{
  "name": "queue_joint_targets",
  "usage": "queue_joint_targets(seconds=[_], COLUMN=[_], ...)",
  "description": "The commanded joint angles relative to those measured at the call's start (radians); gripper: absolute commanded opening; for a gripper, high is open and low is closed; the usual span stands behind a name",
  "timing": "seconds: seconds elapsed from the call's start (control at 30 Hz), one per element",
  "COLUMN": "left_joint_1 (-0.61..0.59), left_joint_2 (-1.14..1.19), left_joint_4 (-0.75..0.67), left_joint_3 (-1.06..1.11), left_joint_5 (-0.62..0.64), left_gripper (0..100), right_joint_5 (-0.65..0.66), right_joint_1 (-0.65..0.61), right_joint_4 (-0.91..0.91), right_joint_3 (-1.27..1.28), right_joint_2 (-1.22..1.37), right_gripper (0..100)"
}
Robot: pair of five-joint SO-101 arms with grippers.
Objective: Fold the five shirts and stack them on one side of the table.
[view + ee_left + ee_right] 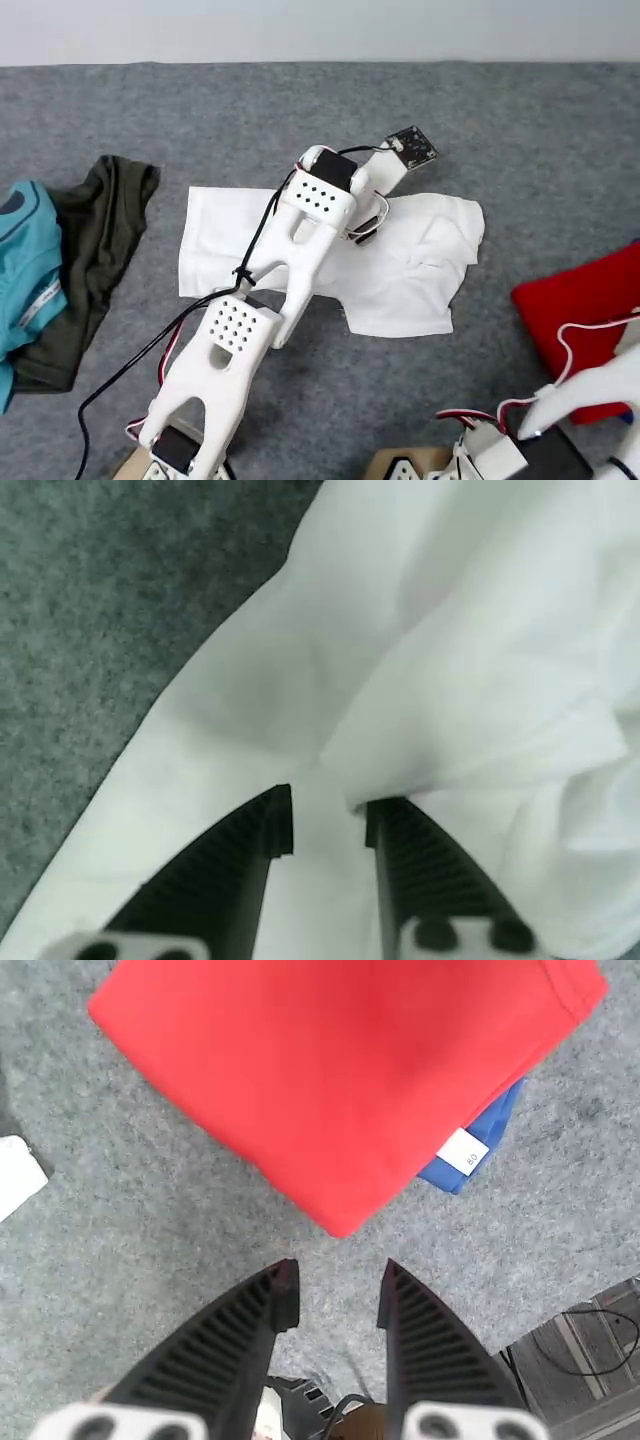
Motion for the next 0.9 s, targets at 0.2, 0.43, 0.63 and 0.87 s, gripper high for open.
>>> queue_joint_targets(seconds=[0.2,0.43,0.63,0.87], left_joint_1=[-0.058,-0.103,-0.092,0.002], left_joint_2=[-0.006,-0.006,-0.009,-0.006], left_joint_4=[-0.077,-0.109,0.04,0.071], left_joint_3=[-0.13,-0.128,-0.193,-0.232], left_joint_5=[-0.003,-0.005,-0.009,-0.005], left_gripper=[13,13,13,6], right_joint_5=[-0.011,-0.011,-0.011,-0.014], right_joint_1=[-0.099,-0.237,-0.239,-0.239], right_joint_4=[0.038,0.035,0.033,0.035], right_joint_3=[0.087,0.175,0.175,0.175], right_joint_2=[-0.2,-0.343,-0.358,-0.364], right_gripper=[14.3,14.3,14.3,14.3])
